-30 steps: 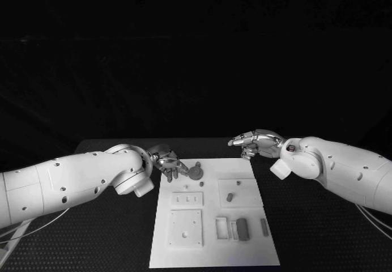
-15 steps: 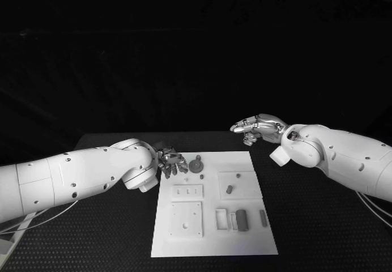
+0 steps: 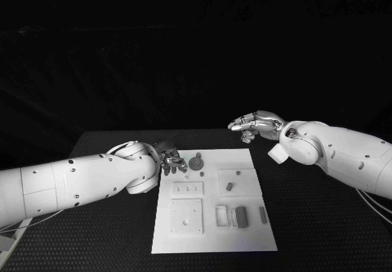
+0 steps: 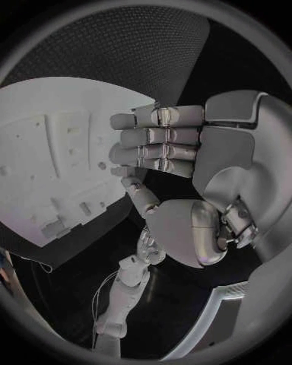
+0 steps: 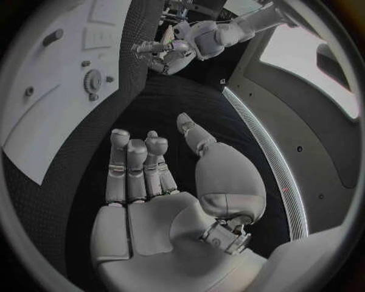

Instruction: Assemble the parts on the task board

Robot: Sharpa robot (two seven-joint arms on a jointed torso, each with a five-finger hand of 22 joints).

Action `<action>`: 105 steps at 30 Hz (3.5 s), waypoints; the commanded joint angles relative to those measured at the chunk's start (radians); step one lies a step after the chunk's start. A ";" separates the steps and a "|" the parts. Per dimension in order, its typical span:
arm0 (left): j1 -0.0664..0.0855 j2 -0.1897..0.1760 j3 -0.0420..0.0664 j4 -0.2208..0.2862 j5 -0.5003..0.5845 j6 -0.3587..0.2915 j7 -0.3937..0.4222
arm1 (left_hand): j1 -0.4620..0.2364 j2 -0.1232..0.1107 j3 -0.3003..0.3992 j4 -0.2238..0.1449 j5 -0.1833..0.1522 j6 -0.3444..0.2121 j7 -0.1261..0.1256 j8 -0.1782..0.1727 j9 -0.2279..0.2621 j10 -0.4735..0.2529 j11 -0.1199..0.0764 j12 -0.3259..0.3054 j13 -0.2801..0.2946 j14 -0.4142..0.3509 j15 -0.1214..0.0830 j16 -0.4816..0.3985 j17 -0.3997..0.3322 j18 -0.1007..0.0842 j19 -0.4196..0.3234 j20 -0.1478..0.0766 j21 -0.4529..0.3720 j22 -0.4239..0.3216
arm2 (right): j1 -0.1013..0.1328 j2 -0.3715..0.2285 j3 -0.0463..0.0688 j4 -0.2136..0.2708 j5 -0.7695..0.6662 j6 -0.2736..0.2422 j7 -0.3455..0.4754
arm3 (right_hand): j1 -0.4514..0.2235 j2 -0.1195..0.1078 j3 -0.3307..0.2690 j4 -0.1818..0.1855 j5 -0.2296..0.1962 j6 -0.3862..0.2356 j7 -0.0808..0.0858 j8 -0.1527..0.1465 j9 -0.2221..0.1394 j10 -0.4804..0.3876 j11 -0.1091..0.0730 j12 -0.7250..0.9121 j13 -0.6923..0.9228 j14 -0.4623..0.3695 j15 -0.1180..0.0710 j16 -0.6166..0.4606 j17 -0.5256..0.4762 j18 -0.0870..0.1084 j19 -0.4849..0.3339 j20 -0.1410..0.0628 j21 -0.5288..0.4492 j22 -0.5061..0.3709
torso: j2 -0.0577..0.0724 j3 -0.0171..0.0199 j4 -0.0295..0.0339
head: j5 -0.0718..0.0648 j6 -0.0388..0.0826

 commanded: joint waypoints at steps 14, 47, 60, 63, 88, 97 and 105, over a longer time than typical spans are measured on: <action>-0.083 0.022 0.000 -0.041 -0.125 -0.110 0.032 | 0.068 -0.033 -0.025 0.065 0.001 0.000 -0.002 0.030 -0.010 -0.004 -0.004 0.000 0.000 -0.012 0.003 0.023 -0.028 -0.015 -0.006 -0.002 0.006 0.022 | 0.000 -0.004 0.000 0.008 -0.044 -0.005 -0.003 | 0.008 0.003 -0.007 0.000 0.006 0.008 0.002 0.003 0.000 -0.006 -0.002 0.003 -0.002 -0.004 -0.002 0.003 -0.002 0.013 -0.005 0.004 -0.003 0.001 | 0.000 -0.0009 -0.0010 | -0.006 -0.005; -0.144 0.075 0.001 -0.075 -0.222 0.008 0.028 | 0.063 -0.029 -0.061 0.077 -0.008 0.010 -0.005 0.035 -0.016 0.007 -0.007 -0.006 -0.001 -0.009 0.000 0.038 -0.048 -0.015 -0.003 -0.005 0.013 0.022 | -0.002 -0.001 0.000 0.005 -0.055 0.022 -0.018 | 0.007 0.010 -0.008 0.001 0.006 0.005 0.003 0.001 -0.001 -0.007 -0.001 0.002 -0.005 -0.005 -0.002 0.003 -0.003 0.013 -0.005 0.004 -0.004 0.000 | 0.003 -0.0024 -0.0019 | -0.028 -0.015; -0.151 0.085 0.001 -0.091 -0.256 0.002 0.019 | 0.058 -0.031 -0.070 0.081 -0.009 0.013 -0.007 0.038 -0.015 0.012 -0.008 -0.005 0.000 -0.006 -0.001 0.043 -0.050 -0.014 0.000 -0.005 0.017 0.023 | -0.002 0.000 0.000 0.007 -0.063 0.022 -0.018 | 0.006 0.009 -0.009 0.001 0.006 0.004 0.003 0.000 -0.001 -0.007 -0.001 0.002 -0.005 -0.005 -0.002 0.003 -0.003 0.013 -0.005 0.005 -0.004 0.000 | 0.001 -0.0017 -0.0010 | -0.026 -0.017; -0.153 0.087 0.001 -0.095 -0.258 -0.001 0.020 | 0.053 -0.033 -0.074 0.088 -0.009 0.014 -0.007 0.040 -0.015 0.014 -0.009 -0.004 0.001 -0.004 -0.001 0.046 -0.051 -0.014 0.002 -0.006 0.019 0.023 | -0.002 0.000 0.000 0.007 -0.063 0.022 -0.019 | 0.006 0.009 -0.009 0.001 0.006 0.004 0.003 0.000 -0.001 -0.007 -0.001 0.002 -0.006 -0.005 -0.002 0.003 -0.003 0.013 -0.005 0.005 -0.004 0.000 | 0.001 -0.0016 -0.0014 | -0.026 -0.015; -0.155 0.095 0.001 -0.120 -0.266 -0.039 0.029 | 0.047 -0.035 -0.075 0.121 -0.008 0.021 -0.012 0.047 -0.015 0.024 -0.015 0.001 0.006 0.002 -0.008 0.061 -0.060 -0.011 0.009 -0.011 0.029 0.024 | -0.002 0.003 0.000 0.005 -0.068 0.022 -0.024 | -0.005 0.006 -0.014 0.004 0.006 0.004 0.003 0.000 -0.002 -0.007 -0.001 0.002 -0.008 -0.006 -0.001 0.003 -0.005 0.013 -0.005 0.006 -0.005 -0.001 | 0.001 -0.0030 -0.0004 | -0.029 -0.020; -0.159 0.105 0.001 -0.129 -0.251 -0.012 0.033 | 0.036 -0.045 -0.089 0.126 -0.009 0.021 -0.012 0.049 -0.015 0.023 -0.015 0.002 0.009 0.002 -0.008 0.065 -0.064 -0.013 0.008 -0.011 0.033 0.024 | -0.003 0.004 0.000 0.004 -0.074 0.024 -0.025 | -0.005 0.006 -0.015 0.004 0.006 0.003 0.003 -0.001 -0.002 -0.007 -0.001 0.002 -0.009 -0.006 -0.001 0.003 -0.005 0.013 -0.005 0.006 -0.006 -0.001 | 0.001 -0.0030 -0.0002 | -0.032 -0.021; -0.162 0.108 0.001 -0.134 -0.242 -0.004 0.030 | 0.025 -0.051 -0.104 0.131 -0.009 0.019 -0.012 0.050 -0.015 0.022 -0.015 0.002 0.011 0.001 -0.009 0.068 -0.068 -0.013 0.007 -0.012 0.036 0.024 | -0.003 0.003 0.000 0.004 -0.074 0.025 -0.027 | -0.006 0.006 -0.015 0.004 0.006 0.003 0.003 -0.001 -0.002 -0.008 0.000 0.002 -0.009 -0.006 -0.001 0.002 -0.005 0.013 -0.005 0.006 -0.006 -0.001 | 0.001 -0.0021 -0.0007 | -0.035 -0.024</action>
